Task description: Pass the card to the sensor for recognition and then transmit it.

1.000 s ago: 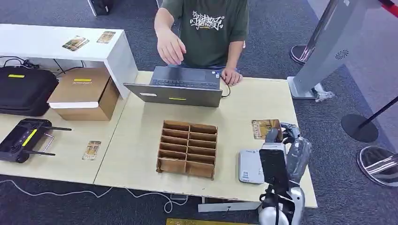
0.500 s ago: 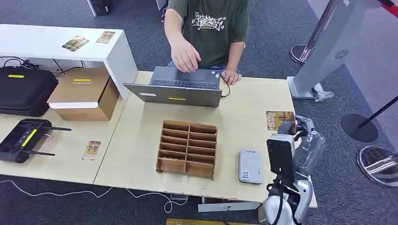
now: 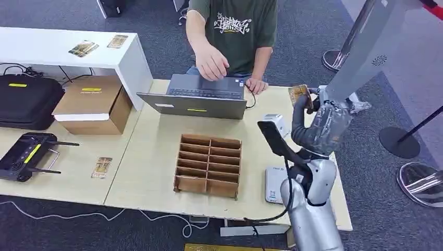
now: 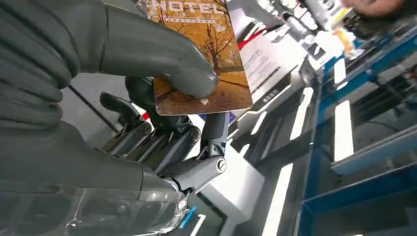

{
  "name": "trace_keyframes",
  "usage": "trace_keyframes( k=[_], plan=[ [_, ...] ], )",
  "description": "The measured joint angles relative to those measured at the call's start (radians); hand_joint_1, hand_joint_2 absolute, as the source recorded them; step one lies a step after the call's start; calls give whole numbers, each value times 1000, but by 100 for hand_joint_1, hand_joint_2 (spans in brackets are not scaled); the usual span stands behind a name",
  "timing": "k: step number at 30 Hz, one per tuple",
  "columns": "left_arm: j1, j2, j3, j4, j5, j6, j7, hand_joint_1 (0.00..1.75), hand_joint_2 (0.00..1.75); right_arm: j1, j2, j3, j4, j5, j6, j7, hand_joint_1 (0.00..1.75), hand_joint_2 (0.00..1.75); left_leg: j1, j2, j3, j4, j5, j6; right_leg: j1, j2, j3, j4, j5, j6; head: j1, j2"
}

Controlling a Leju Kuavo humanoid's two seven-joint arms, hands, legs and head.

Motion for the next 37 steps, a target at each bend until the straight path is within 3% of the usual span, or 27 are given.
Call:
trace_keyframes(
  k=[2,5,7,10,15,23,26,30,37],
  plan=[
    [-52,-14,-214,2,0,-72,-8,0,0,-53,7,37,71,39,-15,27,175,175,0,-3,-2,0,2,2,0,-4,1,1,0,0,1,0],
    [-86,-22,-473,15,0,-105,-8,0,0,-129,13,74,172,86,-32,50,175,175,1,0,-2,0,3,2,1,-3,0,1,4,-3,2,0],
    [-92,-18,-586,15,0,-106,-11,0,0,-182,12,89,232,131,-32,63,175,175,0,3,-2,0,3,1,0,0,-2,0,5,-1,2,0],
    [-96,-16,-695,15,0,-106,-20,0,0,-241,12,112,317,180,-32,72,171,175,0,3,-3,0,4,2,0,0,-2,0,5,-1,2,0],
    [-98,-11,-785,15,0,-109,-27,0,0,-335,13,140,449,246,-36,105,171,175,0,3,-3,0,4,1,0,0,-3,1,6,-1,1,0],
    [-100,-8,-850,15,2,-126,-26,0,0,-395,19,157,556,285,-42,141,169,175,0,3,-3,0,4,1,0,0,-3,1,5,-1,1,0],
    [-92,6,-851,25,9,-178,25,0,0,-395,19,160,566,287,-37,151,171,175,0,3,-3,0,4,1,0,0,-3,0,5,0,1,0],
    [-63,54,-850,43,25,-145,38,0,0,-383,14,160,554,289,-21,146,173,175,1,3,-4,0,4,1,1,0,-4,1,5,-1,1,0],
    [-64,82,-847,58,46,-129,31,0,0,-376,14,164,540,291,-16,139,173,175,1,3,-5,0,4,1,1,-1,-4,1,5,-1,2,0]
  ],
)
